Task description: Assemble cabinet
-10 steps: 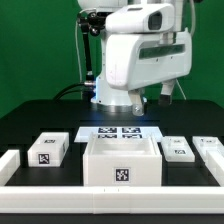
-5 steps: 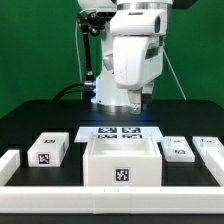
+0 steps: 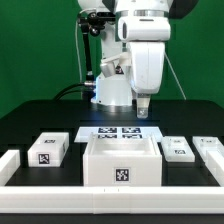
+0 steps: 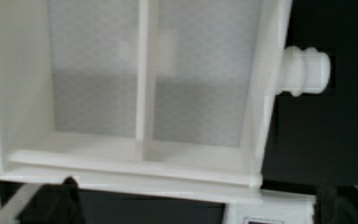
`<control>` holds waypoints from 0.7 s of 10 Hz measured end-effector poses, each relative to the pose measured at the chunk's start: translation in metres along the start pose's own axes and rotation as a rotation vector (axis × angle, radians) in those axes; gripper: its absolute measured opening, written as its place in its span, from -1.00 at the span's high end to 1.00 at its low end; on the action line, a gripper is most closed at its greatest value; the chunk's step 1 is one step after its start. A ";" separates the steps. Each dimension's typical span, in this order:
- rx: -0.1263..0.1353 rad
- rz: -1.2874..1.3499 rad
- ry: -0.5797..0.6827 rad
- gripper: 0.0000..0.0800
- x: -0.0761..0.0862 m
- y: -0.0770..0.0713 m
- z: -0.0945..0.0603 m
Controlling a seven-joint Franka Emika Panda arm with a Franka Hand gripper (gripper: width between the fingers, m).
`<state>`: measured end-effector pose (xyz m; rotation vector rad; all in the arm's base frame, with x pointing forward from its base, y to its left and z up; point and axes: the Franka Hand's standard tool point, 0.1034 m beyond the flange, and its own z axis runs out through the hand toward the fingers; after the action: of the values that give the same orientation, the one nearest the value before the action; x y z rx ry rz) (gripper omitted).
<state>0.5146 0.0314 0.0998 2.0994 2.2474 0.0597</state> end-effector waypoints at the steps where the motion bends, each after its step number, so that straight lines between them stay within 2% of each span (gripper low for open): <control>1: 0.001 0.000 0.000 -0.62 0.000 0.000 0.000; 2: 0.004 0.002 0.000 -0.62 0.000 -0.001 0.002; 5: 0.052 0.101 0.002 -0.62 0.004 -0.016 0.028; 7: 0.070 0.108 0.007 -0.62 0.002 -0.022 0.042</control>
Offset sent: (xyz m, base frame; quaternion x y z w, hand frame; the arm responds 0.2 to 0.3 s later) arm -0.0118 -0.0033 -0.0327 0.0203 -0.0507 0.0754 0.9957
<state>0.4954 0.0316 0.0561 2.2581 2.1693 -0.0059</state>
